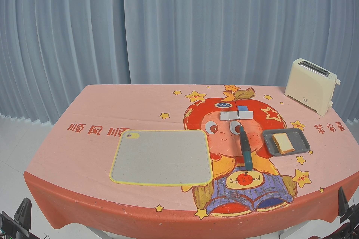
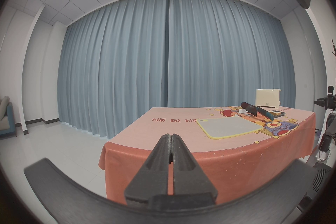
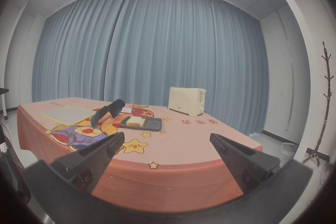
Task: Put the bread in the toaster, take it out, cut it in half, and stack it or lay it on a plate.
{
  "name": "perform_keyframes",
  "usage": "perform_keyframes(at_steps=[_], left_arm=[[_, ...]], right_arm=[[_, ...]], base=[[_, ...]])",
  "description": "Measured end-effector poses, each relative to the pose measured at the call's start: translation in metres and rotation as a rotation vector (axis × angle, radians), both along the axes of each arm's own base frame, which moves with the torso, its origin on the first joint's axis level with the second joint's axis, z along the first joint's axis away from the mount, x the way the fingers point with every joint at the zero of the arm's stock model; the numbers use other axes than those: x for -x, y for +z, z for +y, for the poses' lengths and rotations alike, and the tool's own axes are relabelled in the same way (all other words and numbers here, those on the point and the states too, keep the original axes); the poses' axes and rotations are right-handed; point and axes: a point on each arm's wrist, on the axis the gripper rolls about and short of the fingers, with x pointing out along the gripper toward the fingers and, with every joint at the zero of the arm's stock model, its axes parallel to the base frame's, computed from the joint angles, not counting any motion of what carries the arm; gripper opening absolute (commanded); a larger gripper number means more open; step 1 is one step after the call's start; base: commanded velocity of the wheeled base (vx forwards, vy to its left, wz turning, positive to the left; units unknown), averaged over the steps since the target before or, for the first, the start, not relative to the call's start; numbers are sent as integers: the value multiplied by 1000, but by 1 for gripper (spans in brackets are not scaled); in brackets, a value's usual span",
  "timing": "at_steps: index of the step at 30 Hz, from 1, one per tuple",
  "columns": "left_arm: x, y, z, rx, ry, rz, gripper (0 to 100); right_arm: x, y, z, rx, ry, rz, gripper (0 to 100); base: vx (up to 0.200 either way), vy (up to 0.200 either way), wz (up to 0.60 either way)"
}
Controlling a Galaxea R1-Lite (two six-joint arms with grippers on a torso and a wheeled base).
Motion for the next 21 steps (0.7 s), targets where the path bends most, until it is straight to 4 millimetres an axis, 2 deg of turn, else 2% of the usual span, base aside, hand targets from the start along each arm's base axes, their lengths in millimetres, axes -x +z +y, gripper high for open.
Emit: perform_keyframes(at_steps=[14, 21], left_arm=[[0, 0, 0, 0, 0, 0, 0], [0, 0, 0, 0, 0, 0, 0]], right_arm=[[6, 0, 2, -11, 81, -63, 100], [5, -2, 4, -41, 176, -73, 100]], base=[[0, 0, 0], [0, 0, 0]])
